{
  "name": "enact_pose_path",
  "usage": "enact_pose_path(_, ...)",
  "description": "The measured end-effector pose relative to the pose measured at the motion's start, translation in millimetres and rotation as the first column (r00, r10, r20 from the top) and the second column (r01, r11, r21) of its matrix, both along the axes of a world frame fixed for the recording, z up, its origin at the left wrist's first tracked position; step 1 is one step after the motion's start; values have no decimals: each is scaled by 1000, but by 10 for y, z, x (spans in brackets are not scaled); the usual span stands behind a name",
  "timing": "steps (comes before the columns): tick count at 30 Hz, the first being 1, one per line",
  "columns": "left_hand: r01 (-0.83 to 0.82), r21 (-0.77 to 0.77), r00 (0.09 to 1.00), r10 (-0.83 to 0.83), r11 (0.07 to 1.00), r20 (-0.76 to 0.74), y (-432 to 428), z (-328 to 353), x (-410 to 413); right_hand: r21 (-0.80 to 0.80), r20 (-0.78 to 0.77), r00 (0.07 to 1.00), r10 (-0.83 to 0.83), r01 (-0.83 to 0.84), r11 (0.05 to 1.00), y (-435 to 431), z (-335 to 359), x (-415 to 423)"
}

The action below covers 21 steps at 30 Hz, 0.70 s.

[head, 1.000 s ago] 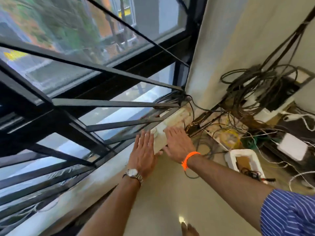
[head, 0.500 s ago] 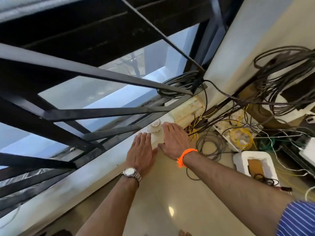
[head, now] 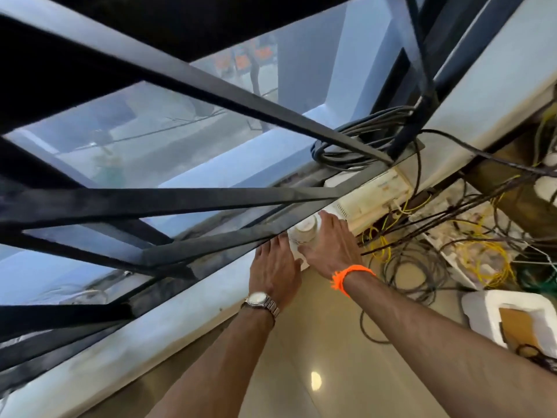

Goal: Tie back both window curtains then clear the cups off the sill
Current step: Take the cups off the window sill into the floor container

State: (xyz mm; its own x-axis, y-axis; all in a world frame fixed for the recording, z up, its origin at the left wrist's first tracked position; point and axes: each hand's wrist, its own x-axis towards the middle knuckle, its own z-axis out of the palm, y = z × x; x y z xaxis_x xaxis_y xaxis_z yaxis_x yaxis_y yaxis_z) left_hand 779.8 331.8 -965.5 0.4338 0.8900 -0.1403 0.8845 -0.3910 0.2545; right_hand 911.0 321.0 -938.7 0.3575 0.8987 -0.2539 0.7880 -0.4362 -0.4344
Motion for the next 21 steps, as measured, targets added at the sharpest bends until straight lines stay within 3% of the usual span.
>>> enact_pose_path(9,98,49,992,-102,994,79,203,-176,157,60,-206,977,-57,71,996,75,-322,100)
enact_pose_path(18,-50,145,966,11,988,257,4,-82,141,31,-324,945,-54,67,997,-48,-258,151)
enact_pose_path(21,-105,-58,943,118,993,312,-131,-7,115,7,-356,934,-40,46,999,-157,-194,190)
